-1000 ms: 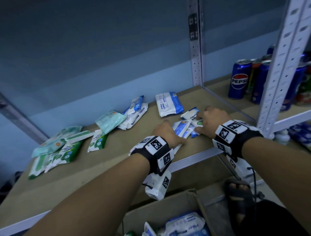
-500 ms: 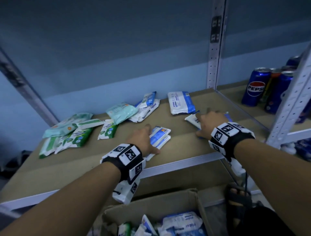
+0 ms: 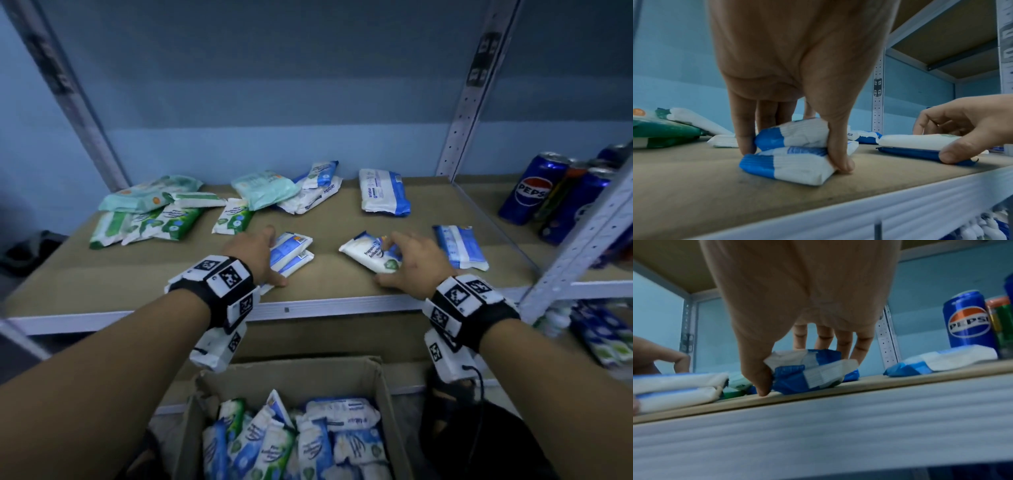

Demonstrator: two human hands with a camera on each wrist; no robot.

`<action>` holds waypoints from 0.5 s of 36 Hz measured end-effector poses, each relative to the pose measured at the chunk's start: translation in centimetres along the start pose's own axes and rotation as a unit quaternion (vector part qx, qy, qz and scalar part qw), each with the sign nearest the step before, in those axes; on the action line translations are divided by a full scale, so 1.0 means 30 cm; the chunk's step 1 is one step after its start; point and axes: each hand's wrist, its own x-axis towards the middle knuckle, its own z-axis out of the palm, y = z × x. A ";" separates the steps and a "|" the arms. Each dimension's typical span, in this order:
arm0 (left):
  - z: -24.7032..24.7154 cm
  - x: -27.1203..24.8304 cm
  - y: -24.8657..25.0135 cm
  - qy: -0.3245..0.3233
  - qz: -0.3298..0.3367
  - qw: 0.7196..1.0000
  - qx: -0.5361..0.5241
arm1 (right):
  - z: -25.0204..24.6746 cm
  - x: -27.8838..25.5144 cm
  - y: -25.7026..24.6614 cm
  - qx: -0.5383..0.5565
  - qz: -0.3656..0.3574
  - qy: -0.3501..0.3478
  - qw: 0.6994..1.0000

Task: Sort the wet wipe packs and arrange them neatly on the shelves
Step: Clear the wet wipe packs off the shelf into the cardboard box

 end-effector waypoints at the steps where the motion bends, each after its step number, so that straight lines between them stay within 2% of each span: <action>1: 0.004 -0.008 -0.004 0.005 0.001 1.000 -0.006 | 0.012 -0.009 -0.004 0.015 0.007 0.001 1.000; 4: 0.027 -0.033 -0.033 0.024 0.006 0.999 -0.032 | 0.056 -0.034 -0.017 0.054 0.030 0.037 0.997; 7: 0.047 -0.072 -0.068 0.045 0.011 0.996 -0.072 | 0.064 -0.058 -0.036 0.046 0.036 0.049 0.997; 13: 0.086 -0.182 -0.116 0.084 0.033 0.988 -0.124 | 0.073 -0.141 -0.080 0.075 -0.014 0.060 0.995; 18: 0.143 -0.298 -0.163 0.121 0.070 0.980 -0.142 | 0.125 -0.266 -0.122 0.148 -0.078 0.078 0.983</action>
